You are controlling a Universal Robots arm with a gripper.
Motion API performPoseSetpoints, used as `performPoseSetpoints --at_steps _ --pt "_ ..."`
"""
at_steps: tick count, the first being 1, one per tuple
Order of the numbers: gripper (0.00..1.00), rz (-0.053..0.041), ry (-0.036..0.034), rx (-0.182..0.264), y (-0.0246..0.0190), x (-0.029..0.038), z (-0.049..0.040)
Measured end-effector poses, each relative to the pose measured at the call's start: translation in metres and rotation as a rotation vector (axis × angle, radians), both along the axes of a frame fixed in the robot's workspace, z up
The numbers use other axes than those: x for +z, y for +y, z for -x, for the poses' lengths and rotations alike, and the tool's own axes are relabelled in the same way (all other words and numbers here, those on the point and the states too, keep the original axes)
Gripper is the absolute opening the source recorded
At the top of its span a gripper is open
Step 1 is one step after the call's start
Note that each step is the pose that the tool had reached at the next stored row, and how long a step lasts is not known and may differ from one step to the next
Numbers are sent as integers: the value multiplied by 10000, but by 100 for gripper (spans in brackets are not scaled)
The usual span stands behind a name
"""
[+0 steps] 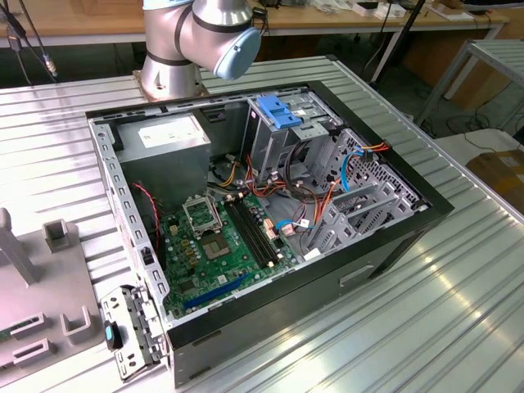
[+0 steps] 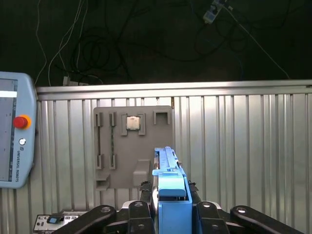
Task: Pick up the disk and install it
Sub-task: 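Pick up the disk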
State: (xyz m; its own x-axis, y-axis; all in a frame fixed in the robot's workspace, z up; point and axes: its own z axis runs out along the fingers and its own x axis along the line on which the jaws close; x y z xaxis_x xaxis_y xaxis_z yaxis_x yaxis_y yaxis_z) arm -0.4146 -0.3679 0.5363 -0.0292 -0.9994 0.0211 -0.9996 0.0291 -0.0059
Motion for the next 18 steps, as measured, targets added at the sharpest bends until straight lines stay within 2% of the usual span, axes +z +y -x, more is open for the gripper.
performPoseSetpoints --at_steps 6,18 --pt "37 0 -1 0 0 0 -86" --pt "37 0 -1 0 0 -1 -352"
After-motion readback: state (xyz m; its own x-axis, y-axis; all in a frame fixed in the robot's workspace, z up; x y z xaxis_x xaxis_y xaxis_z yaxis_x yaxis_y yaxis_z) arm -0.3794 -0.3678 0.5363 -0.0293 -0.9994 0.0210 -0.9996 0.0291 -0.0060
